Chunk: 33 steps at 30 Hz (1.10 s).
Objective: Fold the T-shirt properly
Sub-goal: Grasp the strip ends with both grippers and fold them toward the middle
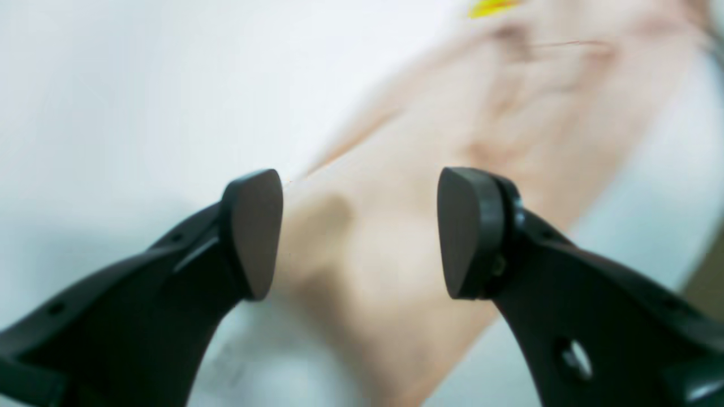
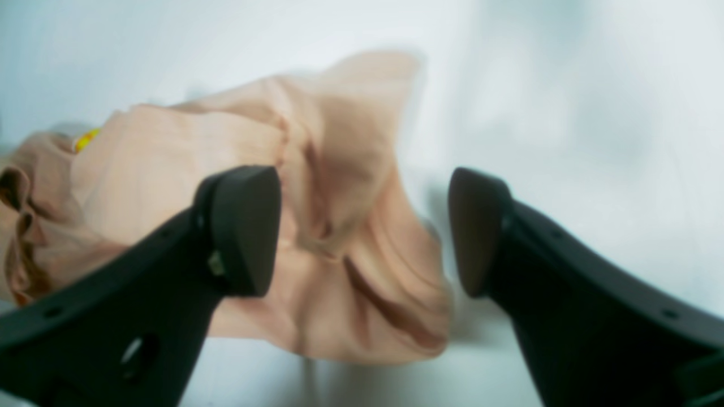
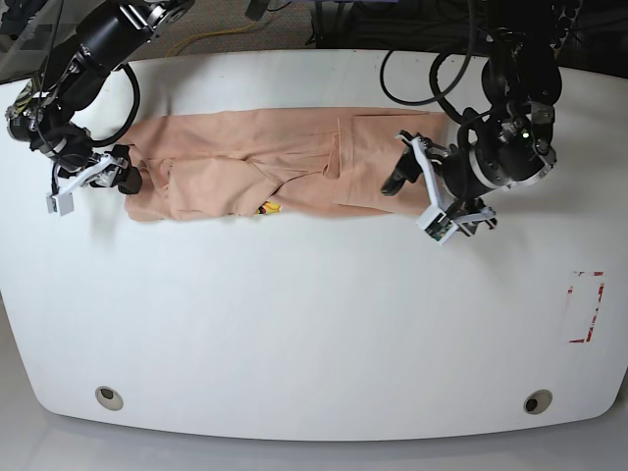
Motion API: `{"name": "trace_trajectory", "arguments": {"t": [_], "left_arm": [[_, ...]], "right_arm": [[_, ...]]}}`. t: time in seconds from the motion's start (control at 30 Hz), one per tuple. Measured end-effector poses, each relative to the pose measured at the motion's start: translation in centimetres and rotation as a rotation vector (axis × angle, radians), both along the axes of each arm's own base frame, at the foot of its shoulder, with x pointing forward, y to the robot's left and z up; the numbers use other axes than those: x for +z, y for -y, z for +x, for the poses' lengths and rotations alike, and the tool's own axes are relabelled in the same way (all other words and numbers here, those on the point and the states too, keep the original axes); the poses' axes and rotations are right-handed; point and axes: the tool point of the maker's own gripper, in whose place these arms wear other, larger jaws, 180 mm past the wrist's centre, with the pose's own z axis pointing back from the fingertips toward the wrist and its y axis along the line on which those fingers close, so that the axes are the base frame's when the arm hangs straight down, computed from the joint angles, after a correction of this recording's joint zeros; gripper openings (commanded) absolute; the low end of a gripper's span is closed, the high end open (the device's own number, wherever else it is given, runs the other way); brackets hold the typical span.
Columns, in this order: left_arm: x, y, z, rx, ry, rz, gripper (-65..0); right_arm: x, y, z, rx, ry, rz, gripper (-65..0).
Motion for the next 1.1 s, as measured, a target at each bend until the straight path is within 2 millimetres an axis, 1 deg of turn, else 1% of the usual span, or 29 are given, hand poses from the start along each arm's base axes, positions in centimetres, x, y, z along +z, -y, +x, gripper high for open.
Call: {"name": "trace_trajectory", "arguments": {"t": [0.03,0.1,0.13,0.23,0.3,0.37,0.43,0.53,0.67,0.7,0.73,0.77,0.87,0.93,0.97,1.0,1.03,1.1], "left_arm": [[-0.5,-0.9,-0.4,0.017,-0.016,0.018,-25.8],[-1.3,-1.5,-1.3,0.023,-0.043,0.029,-25.8],[-1.6,-1.7,-1.6,0.026,-0.057,0.028,-25.8],[-2.1,-2.1,-2.4,0.029,-0.077,0.032,-25.8],[-2.5,-2.2,-2.8,0.033,-0.090,0.040,-25.8],[-3.1,-2.3,-3.1,0.035,-0.109,0.037,-25.8],[-3.9,-2.4,-3.3,0.041,-0.138,0.029,-26.0],[-5.8,-3.0,-3.5,0.067,-0.193,0.023,-26.0],[-6.5,-2.6,-3.2,0.079,-0.179,-0.029,-26.0],[-6.5,-2.3,-3.2,0.076,-0.178,-0.041,-26.0],[-6.6,-2.1,-3.2,0.072,-0.183,-0.046,-26.0],[-6.8,-2.0,-3.2,0.069,-0.190,-0.047,-26.0],[-7.5,-2.3,-3.4,0.078,-0.212,-0.047,-26.0],[-7.9,-2.4,-3.5,0.083,-0.226,-0.048,-26.0],[-8.1,-2.4,-3.5,0.087,-0.231,-0.050,-26.0],[-8.1,-2.3,-3.3,0.089,-0.230,-0.056,-26.0],[-8.1,-2.1,-3.0,0.091,-0.228,-0.065,-26.0],[-8.3,-1.7,-2.7,0.101,-0.233,-0.082,-26.0]], "right_arm": [[-0.9,0.3,-0.4,-0.009,-0.023,0.034,-17.6],[-2.2,0.2,-1.1,-0.022,-0.052,0.106,-13.3],[-2.5,0.0,-1.0,-0.037,-0.034,0.154,-10.1],[-2.4,-0.5,-0.4,-0.048,0.009,0.234,-4.6],[-2.3,-0.8,-0.2,-0.045,0.016,0.242,-3.6],[-2.3,-1.7,0.2,-0.028,0.025,0.254,-3.6],[-2.4,-2.8,0.6,-0.001,0.031,0.268,-3.6],[-2.6,-5.1,1.3,0.046,0.037,0.295,-3.8],[-2.6,-7.7,1.9,0.091,0.048,0.317,-4.3],[-2.6,-8.0,1.9,0.098,0.052,0.307,-6.3],[-2.6,-8.3,1.8,0.112,0.051,0.285,-10.0],[-2.6,-8.6,1.7,0.128,0.048,0.266,-15.2],[-2.8,-9.1,1.2,0.171,0.027,0.197,-35.0],[-3.0,-9.2,0.8,0.191,0.000,0.161,-51.8],[-3.2,-9.1,0.7,0.195,-0.013,0.140,-58.8],[-3.1,-9.1,0.6,0.203,-0.016,0.125,-63.3],[-3.0,-9.1,0.7,0.211,-0.016,0.111,-65.0],[-2.6,-8.8,0.9,0.225,-0.014,0.062,-65.0]]}}
